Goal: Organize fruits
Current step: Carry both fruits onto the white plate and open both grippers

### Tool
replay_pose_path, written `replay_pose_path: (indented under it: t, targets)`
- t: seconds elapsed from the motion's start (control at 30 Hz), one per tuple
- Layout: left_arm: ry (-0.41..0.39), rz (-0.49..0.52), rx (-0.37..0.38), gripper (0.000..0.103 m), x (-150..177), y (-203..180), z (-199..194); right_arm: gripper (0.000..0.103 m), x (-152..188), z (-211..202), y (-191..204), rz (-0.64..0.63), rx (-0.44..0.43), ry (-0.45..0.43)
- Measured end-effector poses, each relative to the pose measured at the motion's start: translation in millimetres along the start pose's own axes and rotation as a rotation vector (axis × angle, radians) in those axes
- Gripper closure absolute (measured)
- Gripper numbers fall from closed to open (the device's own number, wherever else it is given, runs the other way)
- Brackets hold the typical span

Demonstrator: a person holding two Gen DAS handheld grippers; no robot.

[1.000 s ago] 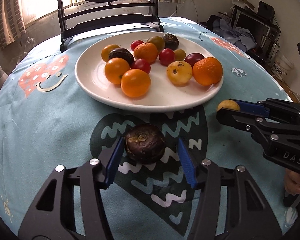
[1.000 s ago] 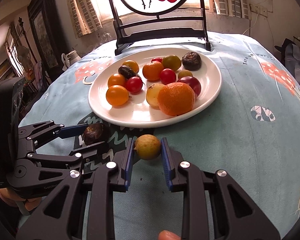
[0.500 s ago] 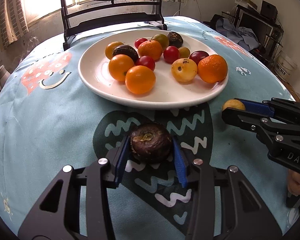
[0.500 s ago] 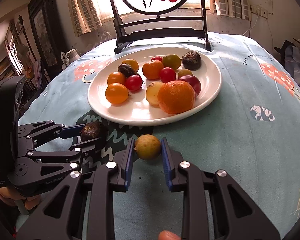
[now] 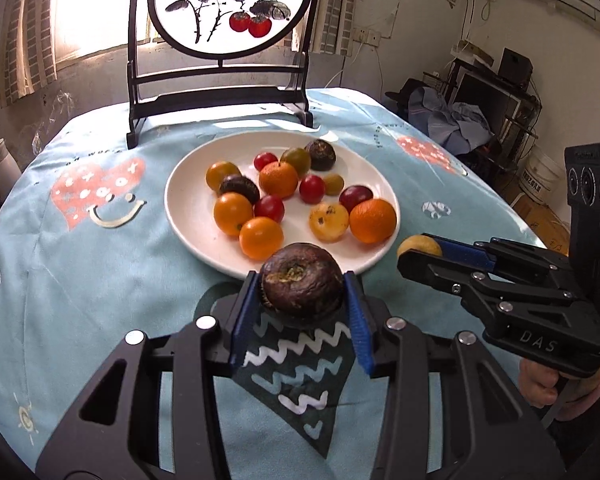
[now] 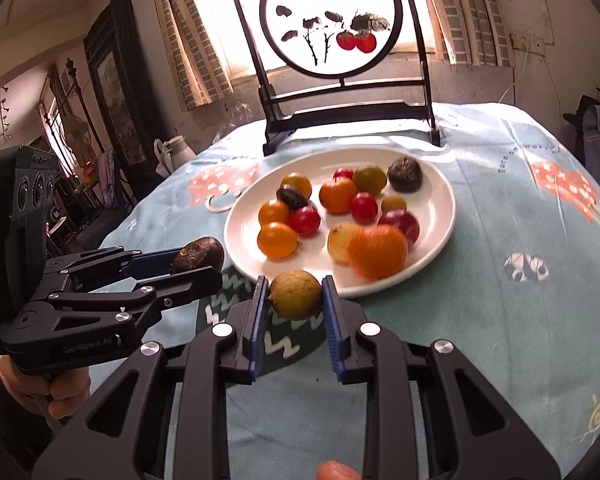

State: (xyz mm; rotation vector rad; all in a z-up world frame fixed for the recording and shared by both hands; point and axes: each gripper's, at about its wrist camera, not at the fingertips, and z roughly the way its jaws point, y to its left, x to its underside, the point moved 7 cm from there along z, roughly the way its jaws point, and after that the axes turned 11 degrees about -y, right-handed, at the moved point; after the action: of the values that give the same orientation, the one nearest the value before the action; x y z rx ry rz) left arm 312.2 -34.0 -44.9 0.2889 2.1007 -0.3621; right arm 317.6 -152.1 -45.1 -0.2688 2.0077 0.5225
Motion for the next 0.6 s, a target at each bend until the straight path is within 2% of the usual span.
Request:
replay_pose_path:
  t: [0.1, 0.2, 0.37, 0.47, 0.5, 0.53, 0.57, 0.6]
  targets:
    - [-0.032, 0.023, -0.035, 0.060, -32, 8, 16, 0.076, -29, 16, -13, -0.002, 0.037, -0.034]
    - [-0.013, -0.003, -0.049, 0.060, -49, 21, 46, 0.076, -45, 44, -28, 0.004, 0.068, -0.020]
    - [0.034, 0.003, -0.121, 0.060, -56, 43, 96, 0.076, -48, 87, -48, 0.011, 0.088, 0.028]
    - [0.051, -0.004, -0.139, 0.060, -55, 52, 108, 0.075, -46, 101, -53, 0.016, 0.077, 0.040]
    - [0.051, -0.005, -0.149, 0.058, -54, 53, 108, 0.071, -46, 103, -54, 0.017, 0.077, 0.036]
    - [0.038, -0.001, -0.165, 0.052, -55, 56, 105, 0.055, -47, 102, -54, 0.016, 0.079, 0.029]
    - [0.022, 0.010, -0.189, 0.028, -56, 57, 100, 0.039, -48, 99, -54, 0.017, 0.081, 0.021]
    - [-0.002, 0.021, -0.218, 0.012, -58, 58, 91, 0.039, -50, 95, -53, 0.021, 0.077, 0.011]
